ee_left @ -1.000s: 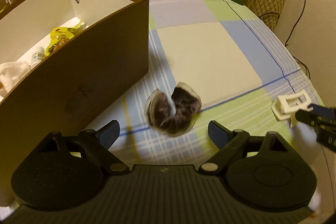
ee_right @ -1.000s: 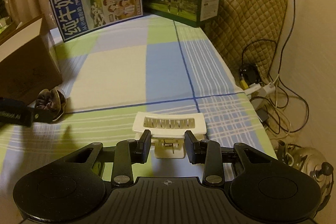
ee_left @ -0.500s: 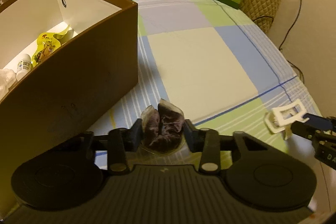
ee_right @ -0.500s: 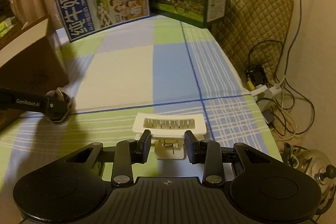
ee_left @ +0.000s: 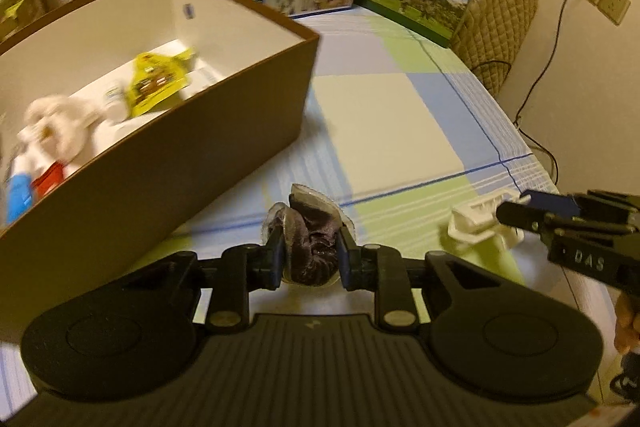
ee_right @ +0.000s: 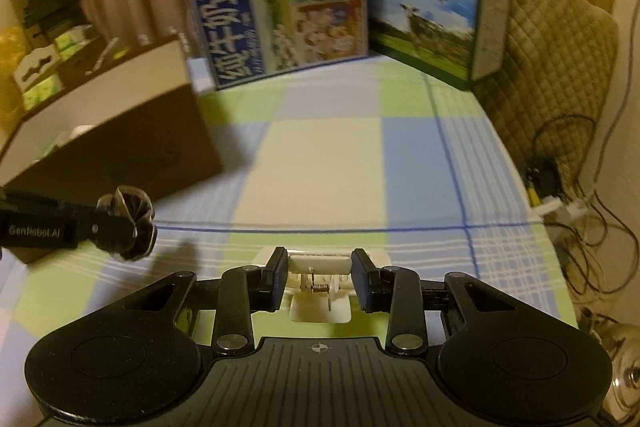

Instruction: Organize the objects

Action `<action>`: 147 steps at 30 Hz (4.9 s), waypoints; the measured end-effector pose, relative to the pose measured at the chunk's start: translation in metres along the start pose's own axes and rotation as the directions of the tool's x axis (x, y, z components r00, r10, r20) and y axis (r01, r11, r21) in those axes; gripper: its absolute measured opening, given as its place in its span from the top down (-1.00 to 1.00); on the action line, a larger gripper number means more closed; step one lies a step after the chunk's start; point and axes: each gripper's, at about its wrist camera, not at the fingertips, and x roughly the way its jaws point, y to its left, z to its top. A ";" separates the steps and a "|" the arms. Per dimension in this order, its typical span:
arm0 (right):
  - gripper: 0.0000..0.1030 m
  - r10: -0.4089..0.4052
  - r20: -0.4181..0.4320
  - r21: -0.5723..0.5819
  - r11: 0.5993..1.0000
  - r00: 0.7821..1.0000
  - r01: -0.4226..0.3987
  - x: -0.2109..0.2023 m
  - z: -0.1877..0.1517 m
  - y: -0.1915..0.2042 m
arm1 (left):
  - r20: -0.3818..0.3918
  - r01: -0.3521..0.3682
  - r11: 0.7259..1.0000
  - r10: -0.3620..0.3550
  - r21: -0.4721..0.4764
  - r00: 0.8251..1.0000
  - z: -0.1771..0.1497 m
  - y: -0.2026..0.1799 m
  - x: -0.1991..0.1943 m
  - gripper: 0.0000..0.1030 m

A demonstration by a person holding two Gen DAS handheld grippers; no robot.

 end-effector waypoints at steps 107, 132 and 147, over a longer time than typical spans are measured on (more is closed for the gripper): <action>0.03 0.324 -0.072 -0.100 0.939 0.943 -0.330 0.086 0.148 0.170 | 0.102 -0.199 0.940 0.235 -0.277 0.967 0.054 0.174 -0.076 -0.97; 0.02 0.293 -0.086 -0.097 0.949 0.952 -0.300 -0.026 0.071 0.134 | 0.156 -0.209 0.940 0.257 -0.269 0.954 -0.024 0.078 -0.159 -0.97; 0.01 0.297 -0.104 -0.113 0.945 0.949 -0.308 -0.077 0.025 0.102 | 0.091 -0.281 0.917 0.317 -0.282 0.944 -0.063 0.018 -0.182 -0.97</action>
